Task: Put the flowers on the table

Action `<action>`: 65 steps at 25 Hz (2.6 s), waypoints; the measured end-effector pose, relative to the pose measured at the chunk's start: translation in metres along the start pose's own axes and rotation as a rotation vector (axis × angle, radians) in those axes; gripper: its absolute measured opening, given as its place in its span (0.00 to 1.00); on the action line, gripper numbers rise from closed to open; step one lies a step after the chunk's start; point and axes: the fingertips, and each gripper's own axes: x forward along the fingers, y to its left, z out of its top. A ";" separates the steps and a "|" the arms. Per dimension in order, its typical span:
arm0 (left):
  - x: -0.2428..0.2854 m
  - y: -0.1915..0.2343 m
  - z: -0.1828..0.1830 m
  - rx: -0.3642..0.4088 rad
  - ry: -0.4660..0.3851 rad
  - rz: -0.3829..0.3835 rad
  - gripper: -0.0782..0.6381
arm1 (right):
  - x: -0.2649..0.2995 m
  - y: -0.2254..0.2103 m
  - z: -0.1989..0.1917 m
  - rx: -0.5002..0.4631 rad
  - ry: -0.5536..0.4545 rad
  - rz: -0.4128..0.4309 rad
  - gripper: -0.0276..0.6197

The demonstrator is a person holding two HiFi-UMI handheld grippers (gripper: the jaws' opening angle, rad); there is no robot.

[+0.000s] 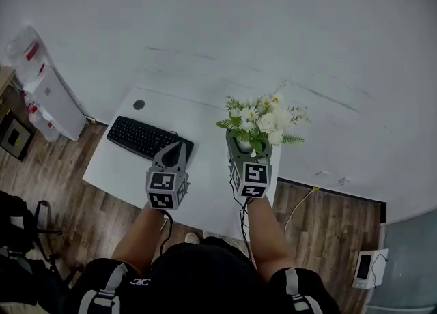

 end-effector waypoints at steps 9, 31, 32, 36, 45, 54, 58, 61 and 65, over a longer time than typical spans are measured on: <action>0.047 0.003 -0.004 0.027 0.032 -0.017 0.11 | 0.060 -0.033 -0.015 -0.007 -0.024 -0.031 0.59; 0.204 0.071 -0.080 0.010 0.226 0.050 0.11 | 0.269 -0.090 -0.172 0.037 0.111 -0.017 0.59; 0.208 0.072 -0.084 0.012 0.233 0.051 0.11 | 0.273 -0.091 -0.179 0.039 0.120 -0.016 0.59; 0.218 0.075 -0.097 0.019 0.265 0.053 0.11 | 0.287 -0.096 -0.204 0.038 0.145 -0.020 0.59; 0.227 0.079 -0.117 0.030 0.301 0.051 0.11 | 0.296 -0.096 -0.217 0.046 0.082 -0.012 0.59; 0.226 0.076 -0.121 0.036 0.310 0.041 0.11 | 0.285 -0.096 -0.216 0.068 0.031 -0.015 0.61; 0.222 0.071 -0.116 0.041 0.302 0.038 0.11 | 0.280 -0.093 -0.215 0.081 0.024 0.004 0.68; 0.217 0.068 -0.112 0.046 0.293 0.037 0.11 | 0.274 -0.091 -0.215 0.082 0.032 0.011 0.76; 0.206 0.065 -0.104 0.051 0.283 0.042 0.11 | 0.259 -0.085 -0.220 0.082 0.069 0.028 0.81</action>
